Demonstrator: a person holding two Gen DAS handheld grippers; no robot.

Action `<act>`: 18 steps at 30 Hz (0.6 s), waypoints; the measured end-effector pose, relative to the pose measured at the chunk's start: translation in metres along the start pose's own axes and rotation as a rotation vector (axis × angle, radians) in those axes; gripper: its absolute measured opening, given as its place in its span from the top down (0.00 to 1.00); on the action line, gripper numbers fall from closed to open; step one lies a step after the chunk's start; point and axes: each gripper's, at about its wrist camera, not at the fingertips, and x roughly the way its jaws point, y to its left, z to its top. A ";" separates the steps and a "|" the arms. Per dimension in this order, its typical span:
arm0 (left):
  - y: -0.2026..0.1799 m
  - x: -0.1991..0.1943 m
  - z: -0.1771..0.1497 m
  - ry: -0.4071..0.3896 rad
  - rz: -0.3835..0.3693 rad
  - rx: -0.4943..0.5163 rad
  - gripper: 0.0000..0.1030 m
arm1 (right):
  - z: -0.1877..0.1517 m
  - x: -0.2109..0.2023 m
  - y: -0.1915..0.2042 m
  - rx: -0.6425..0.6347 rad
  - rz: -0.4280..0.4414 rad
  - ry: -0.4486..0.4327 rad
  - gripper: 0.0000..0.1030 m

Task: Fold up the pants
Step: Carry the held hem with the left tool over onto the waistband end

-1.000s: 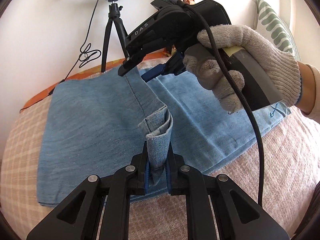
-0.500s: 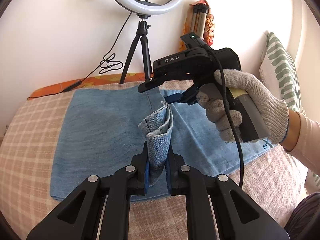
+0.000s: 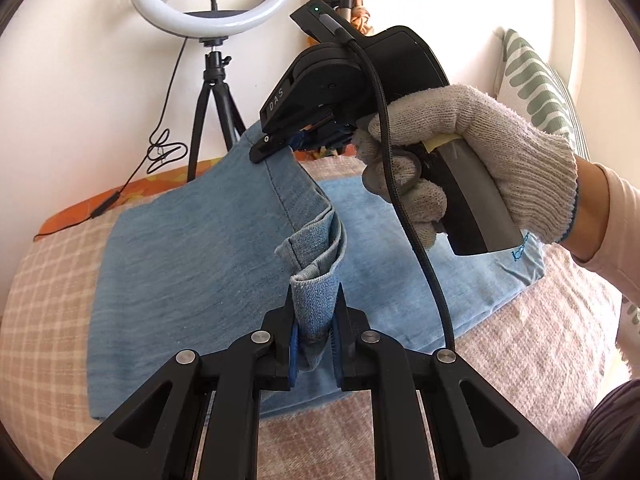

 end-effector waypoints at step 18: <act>-0.142 0.041 0.064 0.013 -0.180 0.174 0.89 | -0.005 -0.117 -0.116 -0.001 -0.174 -0.063 0.96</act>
